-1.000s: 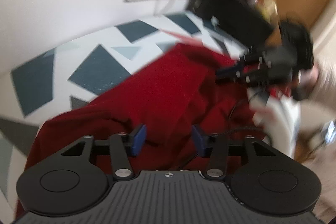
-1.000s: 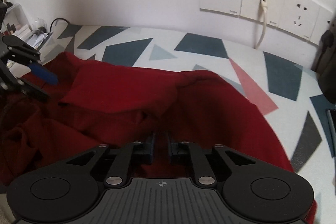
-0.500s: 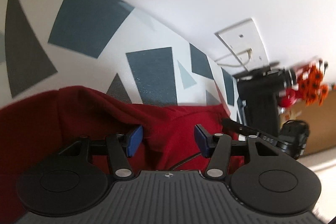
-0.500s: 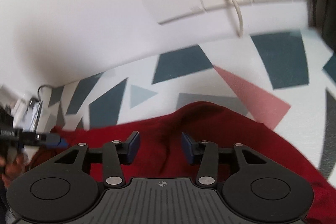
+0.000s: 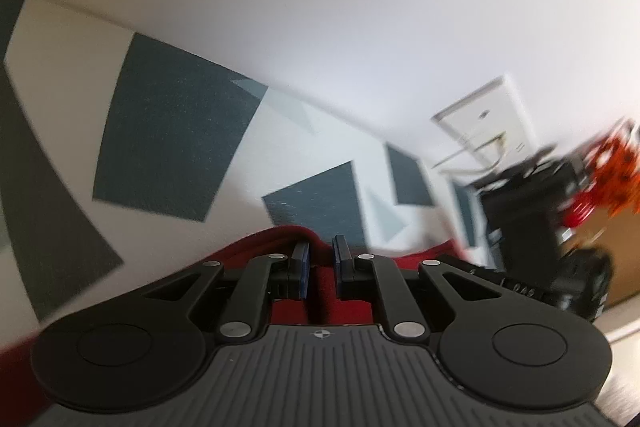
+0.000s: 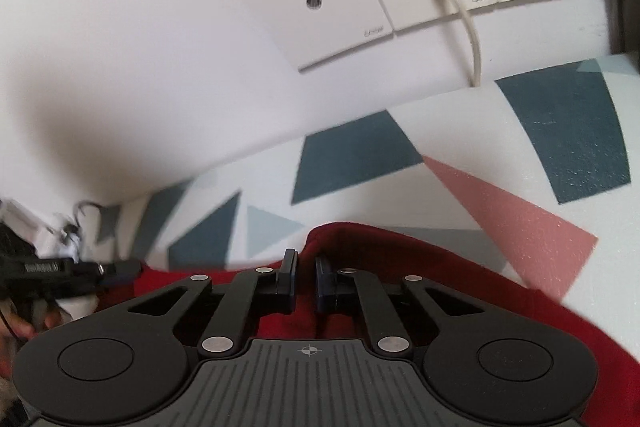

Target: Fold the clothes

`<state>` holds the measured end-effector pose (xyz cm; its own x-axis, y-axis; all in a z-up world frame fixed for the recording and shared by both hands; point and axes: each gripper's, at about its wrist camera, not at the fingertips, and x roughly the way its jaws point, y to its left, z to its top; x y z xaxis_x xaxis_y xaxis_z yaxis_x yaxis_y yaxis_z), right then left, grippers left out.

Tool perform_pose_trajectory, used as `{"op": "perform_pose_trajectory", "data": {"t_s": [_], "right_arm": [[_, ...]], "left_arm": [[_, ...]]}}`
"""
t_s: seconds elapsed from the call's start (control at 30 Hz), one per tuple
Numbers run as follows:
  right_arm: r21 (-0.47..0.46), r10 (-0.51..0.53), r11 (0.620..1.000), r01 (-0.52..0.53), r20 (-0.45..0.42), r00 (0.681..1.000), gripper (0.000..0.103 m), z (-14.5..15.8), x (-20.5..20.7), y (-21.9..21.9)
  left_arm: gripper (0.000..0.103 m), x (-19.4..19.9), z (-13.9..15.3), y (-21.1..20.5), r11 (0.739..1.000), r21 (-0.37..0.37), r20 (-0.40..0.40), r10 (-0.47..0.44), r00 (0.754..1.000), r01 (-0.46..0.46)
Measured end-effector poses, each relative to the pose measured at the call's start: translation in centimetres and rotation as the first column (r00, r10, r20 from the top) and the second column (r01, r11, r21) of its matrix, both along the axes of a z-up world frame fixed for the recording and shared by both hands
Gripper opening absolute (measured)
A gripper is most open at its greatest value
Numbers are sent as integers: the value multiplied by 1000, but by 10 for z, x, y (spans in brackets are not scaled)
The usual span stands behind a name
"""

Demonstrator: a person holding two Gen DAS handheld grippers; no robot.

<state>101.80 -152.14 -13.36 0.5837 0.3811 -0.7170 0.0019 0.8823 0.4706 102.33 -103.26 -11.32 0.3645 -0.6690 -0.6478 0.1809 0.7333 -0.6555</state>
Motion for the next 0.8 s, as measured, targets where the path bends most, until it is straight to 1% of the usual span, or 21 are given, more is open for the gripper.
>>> {"op": "perform_pose_trajectory", "data": {"t_s": [0.03,0.07,0.1,0.13,0.17,0.2,0.27,0.3,0.37,0.4,0.43,0.5,0.6,0.63,0.67,0.7,0.73,0.8], "right_arm": [[-26,8,1000,-8,1,1000,10,-3,1,2],[-35,11,999,-10,15,1000,12,-3,1,2],[-36,7,999,-6,22,1000,19,-3,-1,1],[-42,-2,999,4,32,999,23,0,-3,-1],[-49,-12,999,15,45,999,32,4,-7,-3],[-55,-13,998,16,57,998,32,7,-11,-6],[-76,0,997,6,73,997,32,14,-20,-12],[-96,7,995,1,79,997,32,17,-24,-13],[-125,22,992,-11,87,996,32,21,-29,-14],[-126,30,992,-19,86,996,32,21,-30,-13],[-128,39,991,-28,85,996,32,22,-31,-13],[-131,54,990,-43,81,995,32,22,-31,-10],[-124,44,992,-34,74,996,30,14,-22,-4],[-109,31,994,-24,72,997,28,11,-18,-3],[-109,22,994,-14,72,997,21,8,-14,-2],[-117,14,993,-6,73,997,17,6,-9,0],[-124,7,992,3,74,997,16,4,-5,2],[-186,4,982,12,87,996,12,2,3,7]], "left_arm": [[12,1,-2,-1,1000,17,6,-6,1000,6],[12,1,-4,-1,1000,15,12,-4,1000,4],[12,0,-6,0,1000,12,16,-1,1000,0],[12,0,-7,1,1000,3,14,6,1000,-6],[12,0,-7,1,1000,0,15,8,1000,-8],[13,-1,-7,1,1000,1,16,4,1000,-4],[15,-1,-7,2,1000,-8,4,-1,1000,1],[18,-1,-7,3,1000,-14,-3,-3,1000,3],[28,-3,-4,8,1000,-31,-12,1,1000,-2],[37,-4,-2,10,999,-38,-13,3,1000,-3],[40,-6,1,12,999,-43,-10,4,1000,-4],[41,-11,7,13,999,-49,-1,-9,1000,9],[41,-16,11,8,999,-31,8,-43,999,43],[41,-18,11,5,998,-22,10,-53,999,53],[40,-19,10,2,998,-6,13,-56,998,56],[40,-19,9,0,998,13,17,-56,998,55],[40,-19,7,-3,998,33,23,-55,998,55],[39,-20,6,-6,997,52,44,-59,997,57]]}}
